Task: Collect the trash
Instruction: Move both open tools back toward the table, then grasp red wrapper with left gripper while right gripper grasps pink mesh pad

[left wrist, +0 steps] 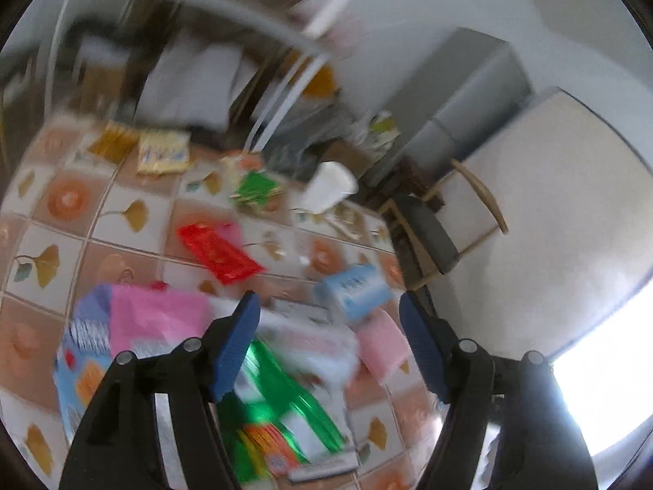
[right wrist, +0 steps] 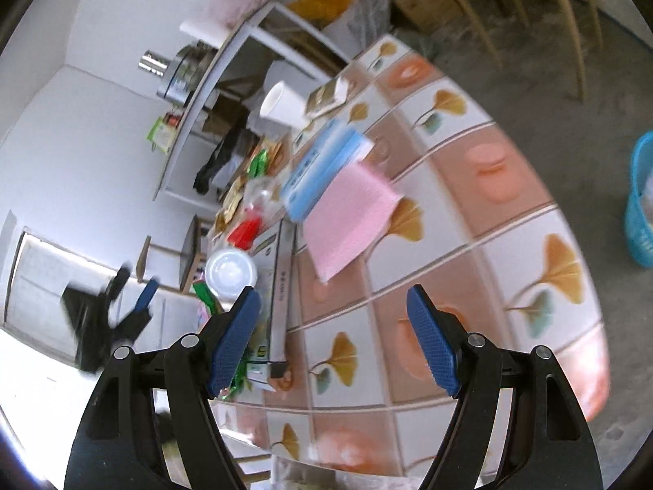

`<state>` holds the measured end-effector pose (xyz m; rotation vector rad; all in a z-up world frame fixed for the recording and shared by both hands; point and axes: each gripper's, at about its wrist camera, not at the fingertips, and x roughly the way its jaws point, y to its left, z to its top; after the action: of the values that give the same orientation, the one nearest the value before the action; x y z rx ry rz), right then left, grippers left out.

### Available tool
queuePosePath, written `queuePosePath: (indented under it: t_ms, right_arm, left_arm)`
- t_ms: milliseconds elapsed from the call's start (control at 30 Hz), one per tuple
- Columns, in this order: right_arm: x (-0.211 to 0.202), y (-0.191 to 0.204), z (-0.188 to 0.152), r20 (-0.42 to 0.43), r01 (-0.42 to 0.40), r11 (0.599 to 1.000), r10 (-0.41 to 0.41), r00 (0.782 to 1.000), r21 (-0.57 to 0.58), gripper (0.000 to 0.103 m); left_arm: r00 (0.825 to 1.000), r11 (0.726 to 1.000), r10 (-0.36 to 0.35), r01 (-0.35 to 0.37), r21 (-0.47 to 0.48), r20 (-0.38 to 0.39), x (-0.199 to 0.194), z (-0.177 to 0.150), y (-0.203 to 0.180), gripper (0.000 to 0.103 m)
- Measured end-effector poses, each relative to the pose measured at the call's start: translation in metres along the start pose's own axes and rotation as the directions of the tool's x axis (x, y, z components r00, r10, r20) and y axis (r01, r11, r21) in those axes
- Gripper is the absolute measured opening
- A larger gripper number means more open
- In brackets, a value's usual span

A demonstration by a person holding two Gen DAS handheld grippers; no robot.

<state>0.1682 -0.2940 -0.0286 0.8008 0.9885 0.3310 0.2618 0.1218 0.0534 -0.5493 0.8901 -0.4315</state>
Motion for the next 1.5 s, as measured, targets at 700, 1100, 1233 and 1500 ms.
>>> queuePosePath:
  t_ms: [700,1100,1233,1500]
  right_arm:
    - [0.02,-0.005,0.01,-0.015,0.004,0.999,-0.003,1.0,0.036,0.072]
    - [0.022,-0.007,0.011,-0.006,0.024,0.999,-0.024,1.0,0.036,0.072]
    - [0.018,0.002,0.013,0.022,0.069,0.997,-0.069,0.997,-0.029,0.072]
    - [0.035,0.044,0.036,0.087,0.218,0.901,-0.2,0.976,-0.374,0.091]
  left_arm:
    - [0.893,0.907,0.226,-0.339,-0.251,-0.389,0.157,0.081,0.124,0.044]
    - [0.898,0.914,0.285,-0.359,-0.188,-0.334,0.155,0.075,0.124,0.006]
    - [0.926,0.927,0.274,-0.327,-0.186,-0.259,0.14,0.078,0.115,0.003]
    - [0.977,0.97,0.199,-0.208,-0.126,-0.081,0.096,0.084,0.074,0.002]
